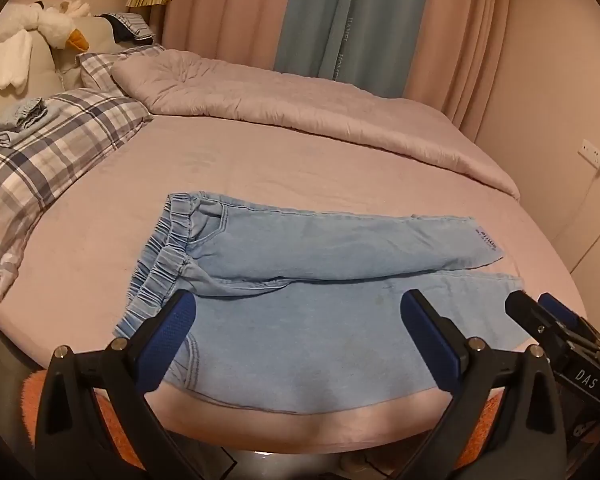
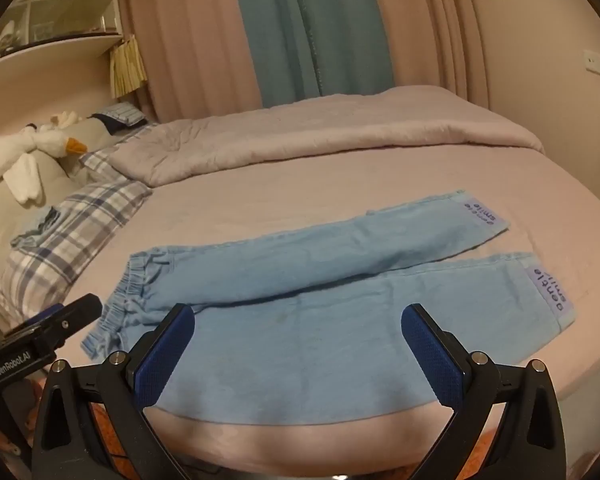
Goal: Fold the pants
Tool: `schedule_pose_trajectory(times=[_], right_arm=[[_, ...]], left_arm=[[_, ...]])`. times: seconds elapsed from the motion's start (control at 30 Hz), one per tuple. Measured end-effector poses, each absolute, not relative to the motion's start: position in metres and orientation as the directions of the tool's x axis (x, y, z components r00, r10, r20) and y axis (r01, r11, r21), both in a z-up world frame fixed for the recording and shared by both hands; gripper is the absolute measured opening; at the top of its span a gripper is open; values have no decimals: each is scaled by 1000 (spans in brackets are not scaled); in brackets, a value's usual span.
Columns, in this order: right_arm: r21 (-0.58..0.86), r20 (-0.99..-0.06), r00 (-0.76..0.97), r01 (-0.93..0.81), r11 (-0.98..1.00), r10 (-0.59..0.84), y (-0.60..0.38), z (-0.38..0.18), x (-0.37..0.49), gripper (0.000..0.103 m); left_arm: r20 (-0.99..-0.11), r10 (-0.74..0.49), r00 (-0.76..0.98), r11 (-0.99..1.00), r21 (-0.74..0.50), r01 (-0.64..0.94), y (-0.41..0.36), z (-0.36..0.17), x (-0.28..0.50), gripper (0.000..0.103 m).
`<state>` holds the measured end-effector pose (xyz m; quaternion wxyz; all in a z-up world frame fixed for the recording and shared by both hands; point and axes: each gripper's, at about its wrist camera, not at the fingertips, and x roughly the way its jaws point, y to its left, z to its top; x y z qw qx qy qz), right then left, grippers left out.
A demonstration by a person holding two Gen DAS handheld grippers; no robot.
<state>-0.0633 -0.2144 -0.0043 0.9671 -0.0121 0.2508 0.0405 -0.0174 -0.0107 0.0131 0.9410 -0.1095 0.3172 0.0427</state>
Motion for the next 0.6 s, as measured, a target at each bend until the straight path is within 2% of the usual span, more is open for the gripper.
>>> schedule_pose_trajectory(times=[0.3, 0.6], right_arm=[[2, -487, 870, -90, 996, 79, -208, -8, -60, 103], [13, -521, 848, -111, 994, 102, -203, -16, -52, 103]], left_arm=[[-605, -19, 796, 963, -226, -149, 1, 7, -18, 102], [-652, -53, 756, 955, -253, -152, 4, -4, -8, 102]])
